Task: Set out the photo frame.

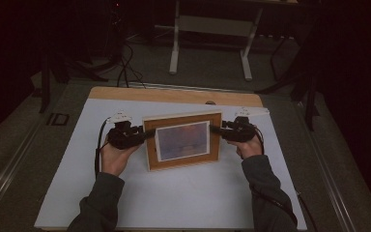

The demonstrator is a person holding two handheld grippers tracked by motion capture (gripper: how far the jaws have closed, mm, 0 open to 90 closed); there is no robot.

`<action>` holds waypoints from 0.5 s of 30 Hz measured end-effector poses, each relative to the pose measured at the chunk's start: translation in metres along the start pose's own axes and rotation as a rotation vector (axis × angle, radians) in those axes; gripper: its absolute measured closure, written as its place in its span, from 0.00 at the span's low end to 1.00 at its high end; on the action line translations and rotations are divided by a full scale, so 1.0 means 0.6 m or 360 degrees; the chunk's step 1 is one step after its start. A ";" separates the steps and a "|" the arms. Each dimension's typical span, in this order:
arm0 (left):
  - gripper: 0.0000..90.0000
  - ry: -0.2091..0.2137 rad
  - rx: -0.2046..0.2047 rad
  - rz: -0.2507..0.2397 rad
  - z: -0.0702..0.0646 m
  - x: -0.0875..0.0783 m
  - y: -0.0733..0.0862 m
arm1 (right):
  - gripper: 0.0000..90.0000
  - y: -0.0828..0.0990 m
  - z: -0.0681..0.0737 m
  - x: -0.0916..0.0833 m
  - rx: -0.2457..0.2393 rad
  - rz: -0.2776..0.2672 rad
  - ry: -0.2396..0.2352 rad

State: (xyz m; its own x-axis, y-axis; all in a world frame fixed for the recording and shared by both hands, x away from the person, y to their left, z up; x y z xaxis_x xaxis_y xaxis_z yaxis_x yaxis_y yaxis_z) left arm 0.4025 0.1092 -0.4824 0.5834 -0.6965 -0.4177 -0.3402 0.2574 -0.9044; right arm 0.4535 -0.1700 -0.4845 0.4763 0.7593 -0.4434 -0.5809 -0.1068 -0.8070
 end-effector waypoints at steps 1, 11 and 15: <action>0.72 0.0004 0.0002 0.0003 0.001 0.001 -0.001 | 0.62 0.001 0.000 -0.001 -0.0002 -0.0002 0.0003; 0.70 0.0041 -0.0009 -0.0011 0.010 0.010 -0.004 | 0.64 0.011 0.005 -0.012 0.0023 -0.0027 0.0048; 0.69 0.0049 -0.0006 -0.0022 0.012 0.012 -0.006 | 0.65 0.015 0.007 -0.016 0.0025 -0.0037 0.0053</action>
State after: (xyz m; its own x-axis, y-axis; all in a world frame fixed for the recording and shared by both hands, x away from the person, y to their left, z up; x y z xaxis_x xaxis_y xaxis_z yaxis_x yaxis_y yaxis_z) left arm 0.4131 0.1078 -0.4830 0.5652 -0.7202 -0.4023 -0.3350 0.2453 -0.9097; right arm 0.4408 -0.1754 -0.4857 0.5115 0.7395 -0.4377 -0.5795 -0.0792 -0.8111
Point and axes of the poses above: each handheld gripper's, and its own axes: x roughly forward along the jaws, y roughly out of its underside, z roughly to its left, the point moved 8 cm from there along x, roughly forward along the jaws, and after that the axes turned 12 degrees about x, right-handed, at the moved point
